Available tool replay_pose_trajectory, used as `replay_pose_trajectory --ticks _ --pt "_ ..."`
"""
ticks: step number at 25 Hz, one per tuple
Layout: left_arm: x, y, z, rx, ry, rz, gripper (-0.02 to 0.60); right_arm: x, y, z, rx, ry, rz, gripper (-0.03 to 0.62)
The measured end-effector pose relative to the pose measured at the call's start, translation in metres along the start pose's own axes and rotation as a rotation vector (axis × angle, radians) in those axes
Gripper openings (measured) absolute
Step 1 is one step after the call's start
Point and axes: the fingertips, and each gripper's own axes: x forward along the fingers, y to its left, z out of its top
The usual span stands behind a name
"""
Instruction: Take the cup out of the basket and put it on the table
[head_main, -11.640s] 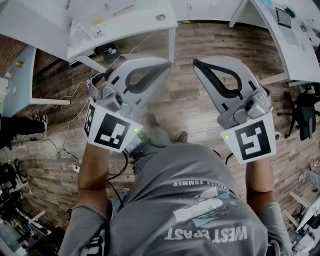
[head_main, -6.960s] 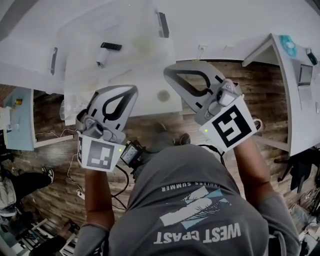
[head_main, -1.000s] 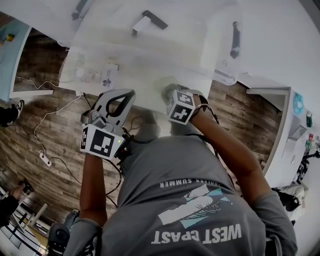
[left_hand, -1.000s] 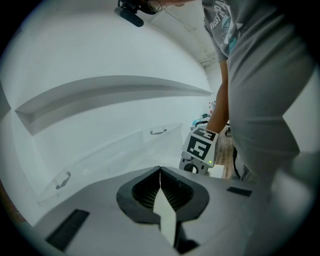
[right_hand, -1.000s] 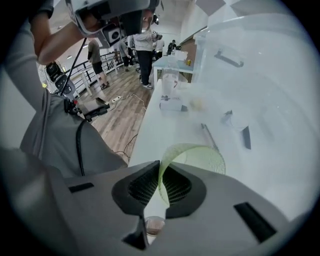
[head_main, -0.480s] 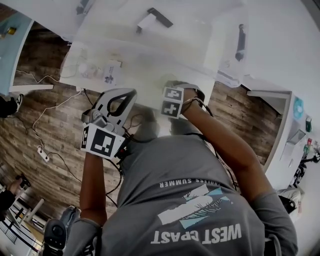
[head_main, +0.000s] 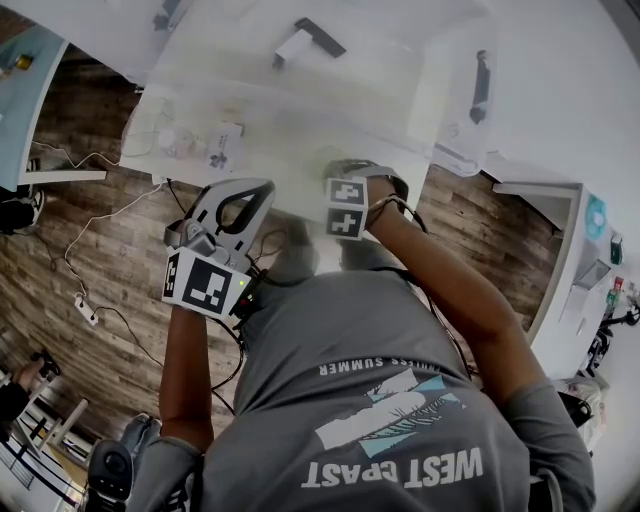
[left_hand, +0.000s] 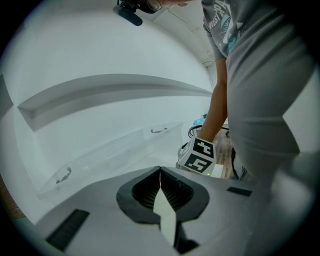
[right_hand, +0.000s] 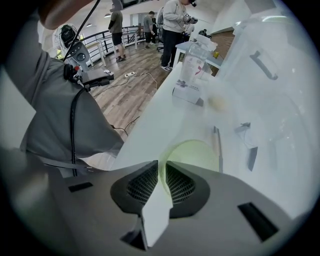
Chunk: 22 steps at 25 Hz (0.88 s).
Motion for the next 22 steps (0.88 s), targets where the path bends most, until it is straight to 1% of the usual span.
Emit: replay_pose_trajectory --ticks 3,6,11,14,17,20,22 --pt "0.001 0.0 0.001 0.005 -0.002 -0.005 0.009 -0.004 0.001 0.003 0.0 -0.015 -0.003 0.072" --pt "0.001 -0.001 0.002 0.009 -0.004 -0.008 0.011 -0.007 0.002 0.005 0.01 -0.038 -0.003 0.078" --pt "0.002 0.0 0.006 0.018 -0.009 -0.012 0.009 -0.018 0.0 0.013 0.016 -0.113 -0.025 0.08" --pt "0.001 0.002 0.01 0.025 -0.018 -0.01 0.009 -0.034 -0.004 0.019 0.045 -0.172 -0.055 0.088" --pt "-0.001 0.006 0.021 0.03 -0.042 -0.004 0.009 -0.062 -0.013 0.026 0.094 -0.262 -0.119 0.091" --pt "-0.005 0.01 0.037 0.033 -0.087 -0.002 0.009 -0.105 -0.023 0.036 0.171 -0.401 -0.206 0.091" --pt "-0.006 0.013 0.048 0.052 -0.11 -0.006 0.009 -0.135 -0.029 0.04 0.219 -0.494 -0.259 0.089"
